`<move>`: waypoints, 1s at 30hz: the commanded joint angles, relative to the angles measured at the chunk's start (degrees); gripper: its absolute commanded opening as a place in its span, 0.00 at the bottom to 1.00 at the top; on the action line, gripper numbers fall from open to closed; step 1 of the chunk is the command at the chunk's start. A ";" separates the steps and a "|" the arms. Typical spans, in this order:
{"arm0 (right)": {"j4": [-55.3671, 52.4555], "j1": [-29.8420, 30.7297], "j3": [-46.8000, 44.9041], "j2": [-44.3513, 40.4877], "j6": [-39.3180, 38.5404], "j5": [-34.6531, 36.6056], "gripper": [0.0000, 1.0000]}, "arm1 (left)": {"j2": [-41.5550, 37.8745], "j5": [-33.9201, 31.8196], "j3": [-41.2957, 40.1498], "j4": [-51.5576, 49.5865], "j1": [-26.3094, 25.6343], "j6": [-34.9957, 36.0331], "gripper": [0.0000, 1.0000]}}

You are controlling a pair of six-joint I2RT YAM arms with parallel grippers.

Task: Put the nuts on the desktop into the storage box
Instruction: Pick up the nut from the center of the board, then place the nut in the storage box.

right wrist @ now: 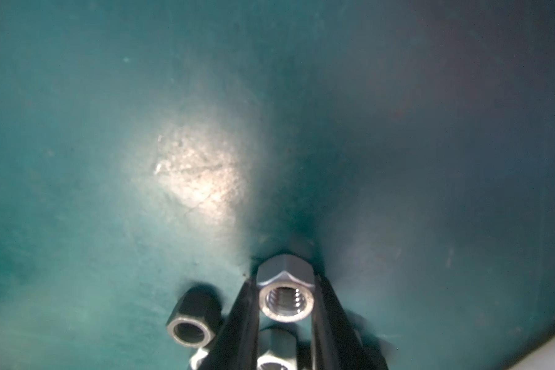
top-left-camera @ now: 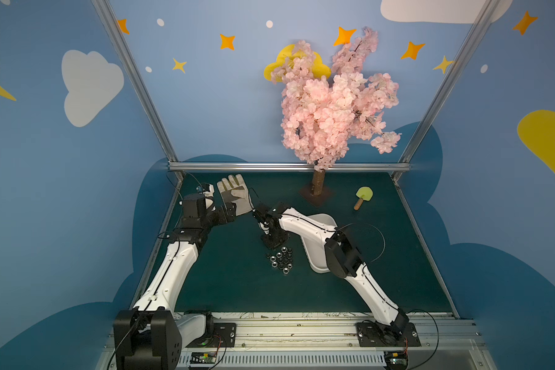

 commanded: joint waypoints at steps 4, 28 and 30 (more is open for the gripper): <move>2.65 -3.04 -7.26 -13.63 1.79 4.43 0.14 | -0.51 -0.02 1.38 -0.02 -0.05 0.17 1.00; 10.63 -18.25 -37.07 -25.80 3.59 1.85 0.17 | -0.01 0.25 1.37 0.04 0.10 0.15 1.00; 10.45 -18.16 -35.29 -23.82 3.38 1.60 0.18 | -0.19 -0.08 1.55 -0.30 0.09 0.28 1.00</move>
